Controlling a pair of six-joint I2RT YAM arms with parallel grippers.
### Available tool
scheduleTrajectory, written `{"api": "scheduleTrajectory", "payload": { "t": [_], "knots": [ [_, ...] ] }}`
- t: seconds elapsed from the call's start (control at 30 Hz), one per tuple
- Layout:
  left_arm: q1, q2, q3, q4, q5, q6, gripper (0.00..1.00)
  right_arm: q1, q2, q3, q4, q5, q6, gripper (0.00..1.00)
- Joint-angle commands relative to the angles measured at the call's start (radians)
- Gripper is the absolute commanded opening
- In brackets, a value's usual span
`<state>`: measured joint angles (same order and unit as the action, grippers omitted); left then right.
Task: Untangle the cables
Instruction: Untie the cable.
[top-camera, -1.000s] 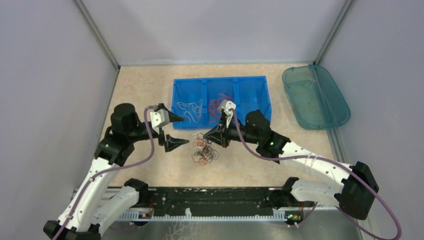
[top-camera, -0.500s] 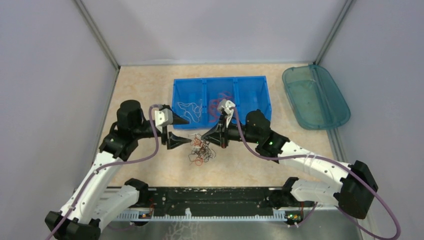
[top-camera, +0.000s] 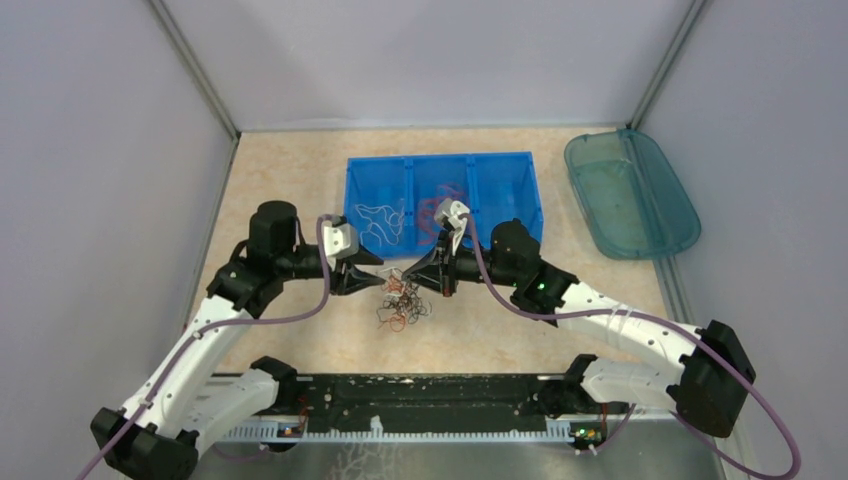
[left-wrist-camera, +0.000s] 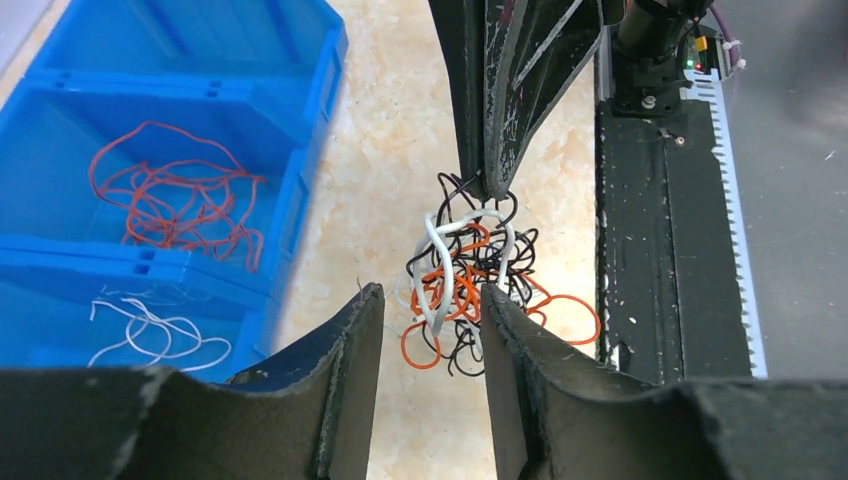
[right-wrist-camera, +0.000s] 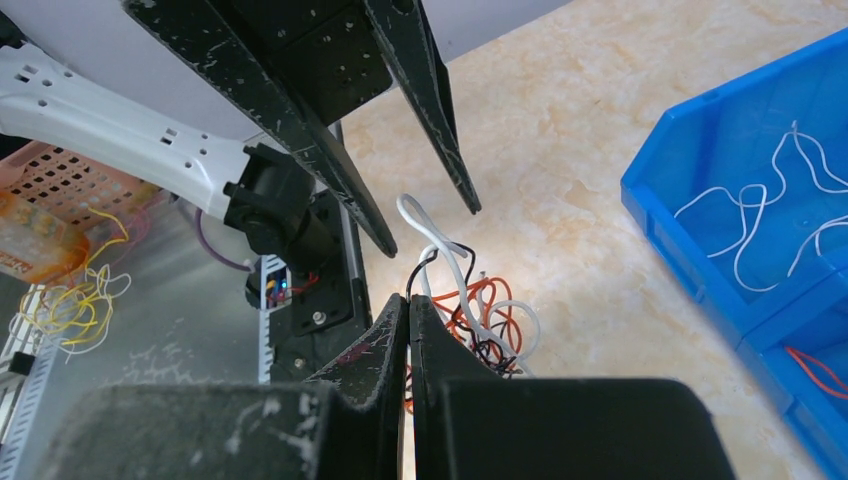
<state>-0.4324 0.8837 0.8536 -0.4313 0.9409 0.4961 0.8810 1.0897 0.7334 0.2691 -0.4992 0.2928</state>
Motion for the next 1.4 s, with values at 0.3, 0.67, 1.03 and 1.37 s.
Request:
{"api": "scheduleTrajectory", "payload": {
  "t": [0.3, 0.67, 1.03, 1.37],
  "knots": [
    [-0.007, -0.028, -0.003, 0.097, -0.061, -0.036, 0.04, 0.002, -0.018, -0.001, 0.080, 0.002, 0.024, 0.00],
    [-0.007, -0.059, 0.106, 0.174, -0.331, 0.115, 0.01, 0.001, -0.058, -0.047, 0.000, 0.077, 0.025, 0.00],
    [-0.007, -0.045, 0.343, 0.352, -0.445, 0.128, 0.01, 0.000, -0.093, -0.140, -0.079, 0.188, 0.075, 0.00],
    [-0.006, -0.024, 0.481, 0.605, -0.468, 0.144, 0.00, 0.002, -0.098, -0.144, -0.284, 0.325, 0.066, 0.00]
  ]
}}
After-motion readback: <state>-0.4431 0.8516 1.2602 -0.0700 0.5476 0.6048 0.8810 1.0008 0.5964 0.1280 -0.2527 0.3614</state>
